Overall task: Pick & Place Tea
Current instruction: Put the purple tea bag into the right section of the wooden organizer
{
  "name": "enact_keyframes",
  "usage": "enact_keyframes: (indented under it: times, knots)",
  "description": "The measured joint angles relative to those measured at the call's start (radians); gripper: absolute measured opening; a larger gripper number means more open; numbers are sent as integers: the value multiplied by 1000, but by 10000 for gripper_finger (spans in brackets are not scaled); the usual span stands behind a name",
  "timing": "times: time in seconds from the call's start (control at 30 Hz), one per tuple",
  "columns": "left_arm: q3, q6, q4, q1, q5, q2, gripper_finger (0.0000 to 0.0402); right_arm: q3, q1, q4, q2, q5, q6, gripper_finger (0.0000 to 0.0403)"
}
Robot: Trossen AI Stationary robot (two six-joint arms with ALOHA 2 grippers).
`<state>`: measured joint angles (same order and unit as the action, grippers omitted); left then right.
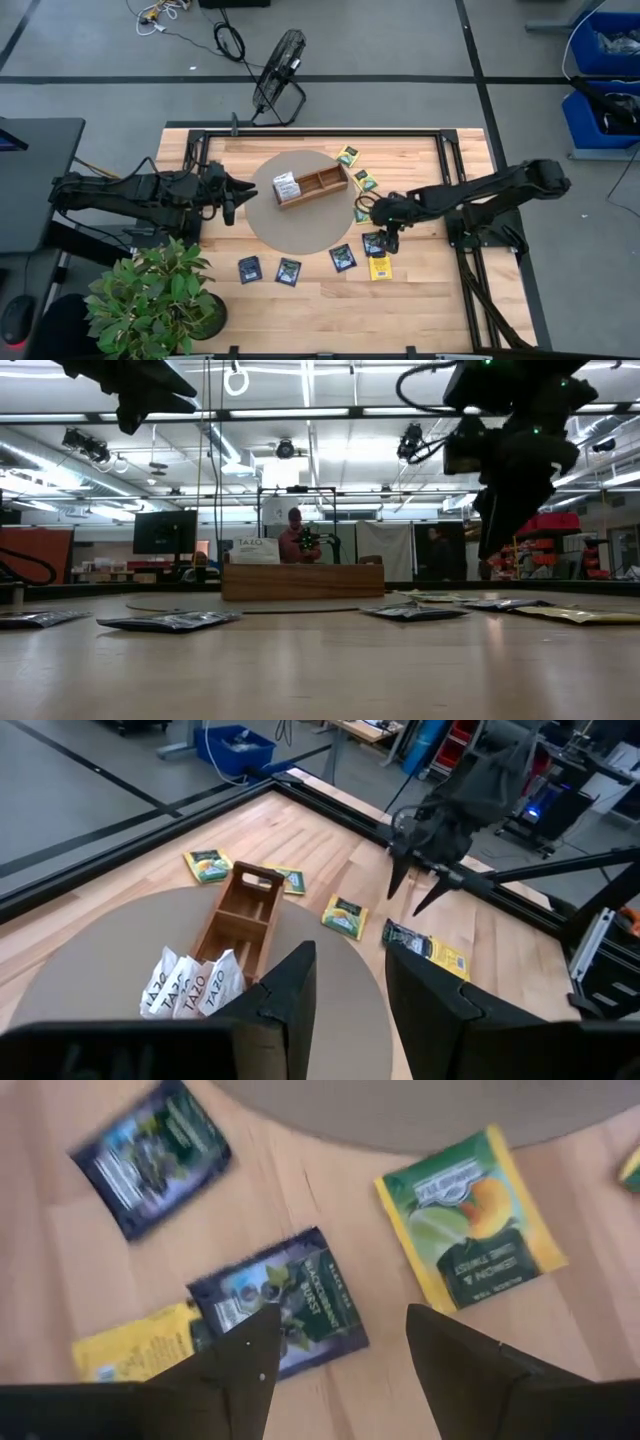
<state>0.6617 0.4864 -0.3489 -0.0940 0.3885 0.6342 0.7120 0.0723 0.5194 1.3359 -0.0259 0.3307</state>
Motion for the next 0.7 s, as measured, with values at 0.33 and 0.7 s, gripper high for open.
enact_keyframes:
  times: [0.33, 0.7]
  knots:
    - [0, 0, 5, 0, -1, 0, 126, -1, -5, -23, 125, 42, -60, 224]
    - [0, 1, 5, 0, -1, 0, 126, -32, -39, -58, 148, 19, -61, 224]
